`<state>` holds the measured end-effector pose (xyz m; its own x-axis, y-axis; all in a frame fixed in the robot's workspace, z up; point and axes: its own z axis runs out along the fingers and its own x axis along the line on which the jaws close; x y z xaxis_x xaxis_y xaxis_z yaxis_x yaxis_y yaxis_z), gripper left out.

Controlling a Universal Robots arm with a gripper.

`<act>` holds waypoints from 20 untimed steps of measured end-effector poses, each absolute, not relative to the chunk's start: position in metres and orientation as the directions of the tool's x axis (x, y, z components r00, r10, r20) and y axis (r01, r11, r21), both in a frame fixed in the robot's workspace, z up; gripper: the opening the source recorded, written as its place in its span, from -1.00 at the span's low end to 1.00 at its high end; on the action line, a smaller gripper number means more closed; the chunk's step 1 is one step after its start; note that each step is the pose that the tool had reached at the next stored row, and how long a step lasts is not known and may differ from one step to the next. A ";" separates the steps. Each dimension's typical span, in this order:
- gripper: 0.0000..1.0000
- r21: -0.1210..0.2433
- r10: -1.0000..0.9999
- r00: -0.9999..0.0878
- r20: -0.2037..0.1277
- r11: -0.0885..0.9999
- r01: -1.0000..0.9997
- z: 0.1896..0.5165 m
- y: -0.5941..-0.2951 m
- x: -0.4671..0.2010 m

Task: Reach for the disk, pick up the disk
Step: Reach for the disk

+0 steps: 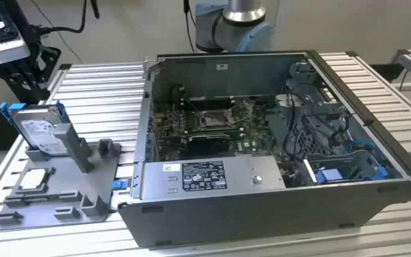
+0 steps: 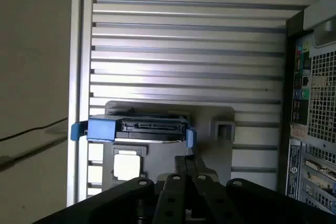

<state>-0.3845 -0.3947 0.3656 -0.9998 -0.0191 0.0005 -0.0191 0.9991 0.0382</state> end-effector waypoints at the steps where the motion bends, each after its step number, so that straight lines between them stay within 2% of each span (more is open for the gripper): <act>1: -1.00 0.038 -0.019 -1.000 0.000 0.999 -0.019 0.366 -0.395 -0.385; 13: -1.00 0.038 -0.019 -1.000 0.001 0.999 -0.019 0.366 -0.394 -0.385; 20: -1.00 0.038 -0.019 -1.000 0.000 0.999 -0.019 0.364 -0.382 -0.392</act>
